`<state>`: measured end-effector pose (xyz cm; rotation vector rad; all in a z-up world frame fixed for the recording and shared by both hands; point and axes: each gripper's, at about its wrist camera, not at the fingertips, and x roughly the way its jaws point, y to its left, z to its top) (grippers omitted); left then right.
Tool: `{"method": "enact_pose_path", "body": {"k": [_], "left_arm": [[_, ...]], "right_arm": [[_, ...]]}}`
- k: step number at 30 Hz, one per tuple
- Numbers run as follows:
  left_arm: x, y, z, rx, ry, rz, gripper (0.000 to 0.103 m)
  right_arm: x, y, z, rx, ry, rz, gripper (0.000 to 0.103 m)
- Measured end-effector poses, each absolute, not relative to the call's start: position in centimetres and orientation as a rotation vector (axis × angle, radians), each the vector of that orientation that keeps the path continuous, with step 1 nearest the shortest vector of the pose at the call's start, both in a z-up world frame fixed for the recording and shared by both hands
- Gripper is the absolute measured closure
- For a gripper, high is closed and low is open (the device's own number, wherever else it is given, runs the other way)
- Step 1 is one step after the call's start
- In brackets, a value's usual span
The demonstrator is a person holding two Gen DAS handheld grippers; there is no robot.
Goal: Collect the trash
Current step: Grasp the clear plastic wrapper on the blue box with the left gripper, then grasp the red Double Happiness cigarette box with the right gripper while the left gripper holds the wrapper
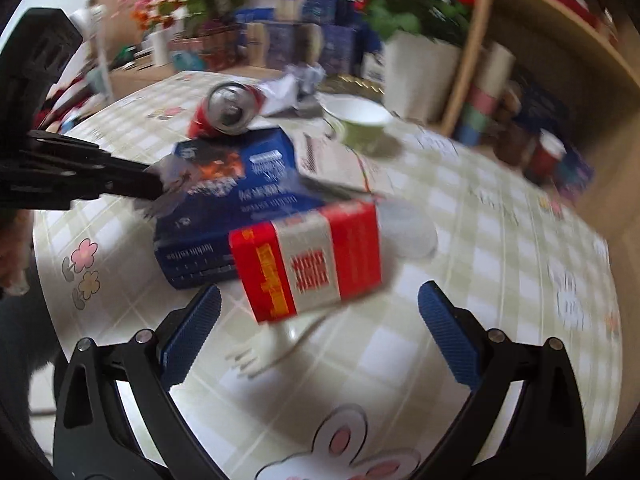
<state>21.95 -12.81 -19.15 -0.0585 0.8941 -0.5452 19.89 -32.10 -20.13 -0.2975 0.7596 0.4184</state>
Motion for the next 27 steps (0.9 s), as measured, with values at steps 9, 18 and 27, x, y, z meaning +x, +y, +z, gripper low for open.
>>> {"method": "enact_pose_path", "body": {"k": [9, 18, 27], "left_arm": [[19.6, -9.9, -19.3, -0.145, 0.878, -0.546, 0.088], [18.4, -8.0, -19.6, -0.148, 0.869, -0.546, 0.088], [17.7, -7.0, -19.6, -0.160, 0.862, -0.530, 0.088]], "right_arm": [[23.3, -30.5, -20.4, -0.369, 0.810, 0.522, 0.006], [25.4, -31.0, -21.8, -0.259, 0.925, 0.525, 0.006], [24.2, -31.4, -20.8, -0.175, 0.886, 0.505, 0.010]]}}
